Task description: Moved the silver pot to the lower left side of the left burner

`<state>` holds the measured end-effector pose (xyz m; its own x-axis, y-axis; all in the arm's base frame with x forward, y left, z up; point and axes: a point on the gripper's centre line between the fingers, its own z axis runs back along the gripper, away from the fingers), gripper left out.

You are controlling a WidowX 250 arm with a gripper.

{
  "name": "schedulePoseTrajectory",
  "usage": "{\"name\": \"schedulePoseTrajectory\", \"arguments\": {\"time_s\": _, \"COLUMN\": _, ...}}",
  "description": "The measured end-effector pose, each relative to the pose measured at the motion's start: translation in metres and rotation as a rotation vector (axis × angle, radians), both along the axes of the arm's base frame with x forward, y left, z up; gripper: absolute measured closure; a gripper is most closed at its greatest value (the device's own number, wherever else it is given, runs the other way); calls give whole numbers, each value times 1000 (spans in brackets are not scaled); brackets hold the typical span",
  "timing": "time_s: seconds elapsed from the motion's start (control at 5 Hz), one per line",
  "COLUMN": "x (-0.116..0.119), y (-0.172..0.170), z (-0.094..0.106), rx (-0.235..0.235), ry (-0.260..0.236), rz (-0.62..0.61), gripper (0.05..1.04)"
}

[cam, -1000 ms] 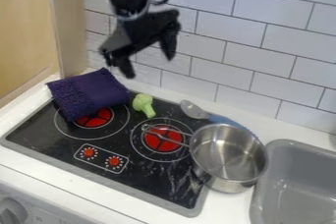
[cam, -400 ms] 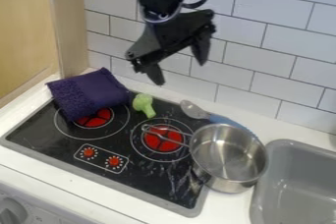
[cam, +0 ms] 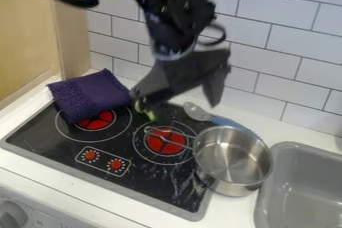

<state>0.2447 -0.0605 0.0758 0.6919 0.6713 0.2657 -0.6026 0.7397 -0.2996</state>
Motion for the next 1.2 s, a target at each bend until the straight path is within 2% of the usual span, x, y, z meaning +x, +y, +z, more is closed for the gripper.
{"name": "schedulePoseTrajectory", "arguments": {"time_s": 0.2, "x": -14, "y": 1, "z": -12, "rx": -8, "ry": 46, "rz": 9, "gripper": 85}}
{"name": "schedulePoseTrajectory", "arguments": {"time_s": 0.4, "x": -28, "y": 0, "z": -27, "rx": -42, "ry": 79, "rz": 25, "gripper": 85}}
{"name": "schedulePoseTrajectory", "arguments": {"time_s": 0.6, "x": -33, "y": -9, "z": -42, "rx": -47, "ry": 117, "rz": 3, "gripper": 85}}
{"name": "schedulePoseTrajectory", "arguments": {"time_s": 0.8, "x": -37, "y": -15, "z": -56, "rx": -26, "ry": 155, "rz": 6, "gripper": 85}}
{"name": "schedulePoseTrajectory", "arguments": {"time_s": 1.2, "x": -21, "y": -26, "z": -64, "rx": -13, "ry": 156, "rz": 25, "gripper": 85}}
